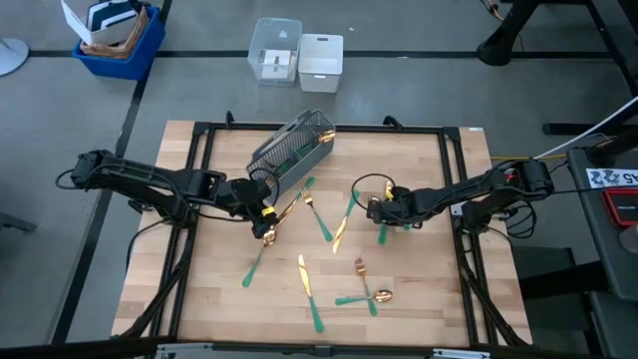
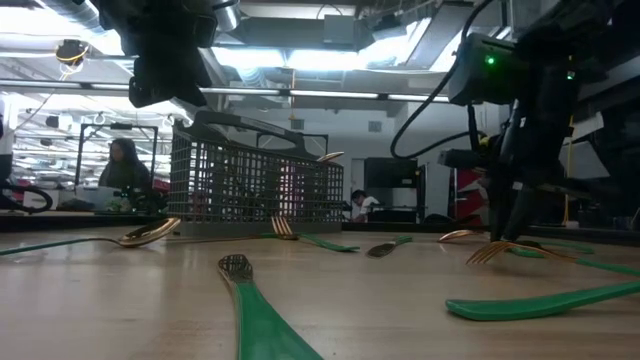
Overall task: Sort silverware
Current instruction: Put the top right green-gold table knife into the silverware basket, then put the middle left green-gold spoon into the silverware basket
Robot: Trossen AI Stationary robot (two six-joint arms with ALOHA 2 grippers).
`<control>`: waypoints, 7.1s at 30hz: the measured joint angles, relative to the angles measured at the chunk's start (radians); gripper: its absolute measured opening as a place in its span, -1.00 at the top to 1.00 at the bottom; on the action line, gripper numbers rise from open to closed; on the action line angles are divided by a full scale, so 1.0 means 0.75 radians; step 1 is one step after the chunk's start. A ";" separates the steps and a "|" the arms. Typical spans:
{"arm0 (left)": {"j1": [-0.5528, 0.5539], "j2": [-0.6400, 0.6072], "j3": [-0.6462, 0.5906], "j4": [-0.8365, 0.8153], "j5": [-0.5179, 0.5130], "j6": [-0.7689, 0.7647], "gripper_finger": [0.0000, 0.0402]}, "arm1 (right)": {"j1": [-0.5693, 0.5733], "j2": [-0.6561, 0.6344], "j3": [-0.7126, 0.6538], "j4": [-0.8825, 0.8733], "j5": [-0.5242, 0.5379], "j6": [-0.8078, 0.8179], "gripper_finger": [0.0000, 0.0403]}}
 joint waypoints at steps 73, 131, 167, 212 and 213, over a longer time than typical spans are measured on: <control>0.002 -0.257 0.000 0.010 -0.461 -0.245 0.43 | -0.735 0.525 0.825 1.332 -0.145 -2.335 0.86; -0.189 -0.114 0.000 -0.376 0.246 -0.699 0.43 | -0.731 -0.005 0.824 0.565 -0.737 -2.091 0.45; -0.291 0.687 0.007 -0.105 -0.010 -0.779 0.43 | -0.731 -0.076 0.824 0.477 -1.088 -1.953 0.45; -0.243 0.192 -0.002 0.222 -0.176 -0.692 0.98 | -0.733 -0.076 0.824 0.501 -1.087 -2.025 0.45; -0.232 0.166 -0.002 0.259 -0.229 -0.663 0.98 | -0.733 -0.076 0.824 0.502 -1.087 -2.028 0.45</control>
